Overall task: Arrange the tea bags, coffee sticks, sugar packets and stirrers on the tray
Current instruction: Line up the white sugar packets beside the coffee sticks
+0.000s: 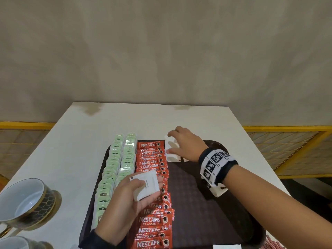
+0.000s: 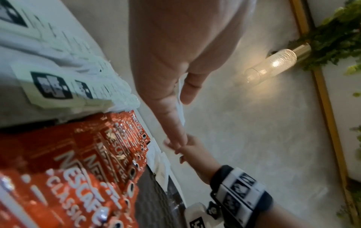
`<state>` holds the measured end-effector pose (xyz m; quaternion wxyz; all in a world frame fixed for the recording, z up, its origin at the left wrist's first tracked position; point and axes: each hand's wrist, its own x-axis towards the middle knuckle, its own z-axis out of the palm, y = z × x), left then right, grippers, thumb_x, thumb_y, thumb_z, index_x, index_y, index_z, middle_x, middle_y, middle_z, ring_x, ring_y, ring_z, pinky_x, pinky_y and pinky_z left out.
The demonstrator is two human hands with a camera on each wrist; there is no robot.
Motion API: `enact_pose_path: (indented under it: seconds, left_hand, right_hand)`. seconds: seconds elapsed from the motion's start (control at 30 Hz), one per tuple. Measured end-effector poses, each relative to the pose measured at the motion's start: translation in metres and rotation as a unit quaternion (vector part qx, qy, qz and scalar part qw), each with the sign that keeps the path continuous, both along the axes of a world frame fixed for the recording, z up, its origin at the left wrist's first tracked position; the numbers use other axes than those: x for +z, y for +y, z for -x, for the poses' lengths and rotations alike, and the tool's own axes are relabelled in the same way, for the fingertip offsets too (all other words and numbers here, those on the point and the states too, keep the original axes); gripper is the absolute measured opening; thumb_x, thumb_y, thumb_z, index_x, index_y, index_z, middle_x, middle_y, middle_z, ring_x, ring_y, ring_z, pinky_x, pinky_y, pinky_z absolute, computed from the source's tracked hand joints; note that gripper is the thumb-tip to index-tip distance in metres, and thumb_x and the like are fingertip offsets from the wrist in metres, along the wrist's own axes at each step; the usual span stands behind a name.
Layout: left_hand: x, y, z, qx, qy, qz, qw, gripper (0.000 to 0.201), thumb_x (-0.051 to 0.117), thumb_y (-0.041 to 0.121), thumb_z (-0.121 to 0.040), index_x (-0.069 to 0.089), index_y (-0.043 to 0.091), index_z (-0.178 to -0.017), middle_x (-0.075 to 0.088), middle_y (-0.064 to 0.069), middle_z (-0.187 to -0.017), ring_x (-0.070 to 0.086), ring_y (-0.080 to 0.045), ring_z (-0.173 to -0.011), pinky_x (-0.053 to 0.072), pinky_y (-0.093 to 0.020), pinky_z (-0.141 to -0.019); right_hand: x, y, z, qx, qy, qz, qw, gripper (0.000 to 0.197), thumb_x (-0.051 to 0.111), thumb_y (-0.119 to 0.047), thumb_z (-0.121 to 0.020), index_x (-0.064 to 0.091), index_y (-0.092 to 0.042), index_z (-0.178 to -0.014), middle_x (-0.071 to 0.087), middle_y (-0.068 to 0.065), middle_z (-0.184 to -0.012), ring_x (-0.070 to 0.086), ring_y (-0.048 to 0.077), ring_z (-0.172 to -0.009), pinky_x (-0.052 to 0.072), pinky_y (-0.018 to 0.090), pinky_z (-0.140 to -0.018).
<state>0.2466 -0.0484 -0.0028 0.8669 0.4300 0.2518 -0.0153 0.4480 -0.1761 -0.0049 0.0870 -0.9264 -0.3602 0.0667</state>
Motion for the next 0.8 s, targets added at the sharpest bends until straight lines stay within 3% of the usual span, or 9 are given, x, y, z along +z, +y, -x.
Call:
enact_pose_path:
  seconds: [0.1,0.17,0.3,0.4,0.47,0.57,0.67,0.73,0.8]
  left_hand:
    - [0.007,-0.001,-0.001,-0.002,-0.021,0.075,0.997,0.037,0.029,-0.002,-0.092,0.05,-0.002,-0.123,0.068,-0.028,-0.109,0.067,-0.039,-0.103,0.059,-0.043,-0.079]
    - [0.01,-0.004,-0.003,0.006,-0.032,0.092,0.995,0.039,0.027,-0.003,-0.09,0.05,-0.004,-0.121,0.067,-0.029,-0.11,0.066,-0.041,-0.103,0.058,-0.046,-0.079]
    - [0.012,-0.014,-0.003,0.011,-0.021,0.084,0.996,0.037,0.029,-0.006,-0.089,0.055,-0.004,-0.115,0.068,-0.026,-0.11,0.067,-0.041,-0.099,0.058,-0.047,-0.079]
    - [0.008,-0.016,0.001,-0.015,-0.008,0.014,1.0,0.029,0.04,0.006,-0.095,0.054,0.006,-0.12,0.067,-0.02,-0.116,0.064,-0.034,-0.109,0.055,-0.046,-0.09]
    - [0.006,-0.013,0.008,-0.025,0.005,-0.069,0.997,0.036,0.059,0.022,-0.086,0.055,0.012,-0.121,0.069,-0.012,-0.115,0.065,-0.026,-0.109,0.05,-0.041,-0.095]
    - [0.007,-0.008,0.022,-0.025,0.03,-0.146,0.988,0.052,0.074,0.031,-0.061,0.063,0.018,-0.11,0.072,-0.005,-0.108,0.069,-0.021,-0.101,0.051,-0.034,-0.088]
    - [0.011,-0.004,0.041,-0.054,0.061,-0.207,0.975,0.033,0.08,0.021,-0.071,0.069,0.019,-0.102,0.074,-0.003,-0.102,0.071,-0.019,-0.094,0.052,-0.028,-0.077]
    - [0.01,0.002,0.056,-0.056,0.058,-0.214,0.973,0.022,0.077,0.019,-0.079,0.069,0.016,-0.1,0.075,-0.004,-0.098,0.069,-0.021,-0.096,0.051,-0.03,-0.08]
    - [0.012,0.006,0.072,-0.057,0.053,-0.198,0.977,0.012,0.062,0.014,-0.091,0.067,0.011,-0.101,0.076,-0.006,-0.094,0.067,-0.025,-0.099,0.048,-0.035,-0.086]
  right_hand:
    - [0.024,-0.006,0.028,-0.013,0.149,-0.189,0.97,0.034,0.067,-0.037,-0.089,0.064,-0.015,-0.115,0.062,-0.001,-0.104,0.055,-0.001,-0.078,0.042,0.014,-0.069]
    - [0.039,-0.01,0.053,0.019,0.262,-0.23,0.937,0.022,0.071,-0.03,-0.087,0.07,-0.013,-0.102,0.067,-0.003,-0.093,0.055,-0.006,-0.069,0.043,0.01,-0.066]
    - [0.044,-0.012,0.08,0.084,0.323,-0.205,0.92,0.014,0.077,-0.01,-0.08,0.07,-0.012,-0.092,0.063,-0.005,-0.08,0.055,0.009,-0.071,0.048,0.028,-0.072]
    - [0.043,-0.015,0.075,0.064,0.324,-0.265,0.906,0.011,0.071,0.0,-0.083,0.068,-0.009,-0.089,0.063,0.003,-0.082,0.057,0.014,-0.072,0.05,0.026,-0.065]
    - [0.044,-0.022,0.059,0.005,0.324,-0.302,0.897,0.015,0.065,0.001,-0.087,0.066,-0.015,-0.086,0.062,0.006,-0.087,0.059,0.014,-0.073,0.051,0.026,-0.059]
    - [0.043,-0.031,0.025,-0.034,0.246,-0.213,0.945,0.024,0.051,-0.001,-0.093,0.065,-0.02,-0.087,0.06,0.004,-0.097,0.058,0.015,-0.078,0.055,0.028,-0.059]
    - [0.039,-0.024,0.002,-0.023,0.161,-0.047,0.986,0.032,0.043,0.006,-0.093,0.067,-0.011,-0.105,0.056,0.005,-0.108,0.058,0.024,-0.092,0.06,0.035,-0.07]
    - [0.032,-0.011,-0.004,-0.02,0.143,0.012,0.99,0.035,0.047,0.01,-0.091,0.065,-0.007,-0.115,0.057,0.009,-0.115,0.059,0.026,-0.093,0.059,0.036,-0.076]
    - [0.023,0.0,-0.005,-0.019,0.143,0.027,0.989,0.033,0.056,0.009,-0.089,0.063,-0.005,-0.118,0.055,0.009,-0.113,0.057,0.022,-0.089,0.059,0.035,-0.075]
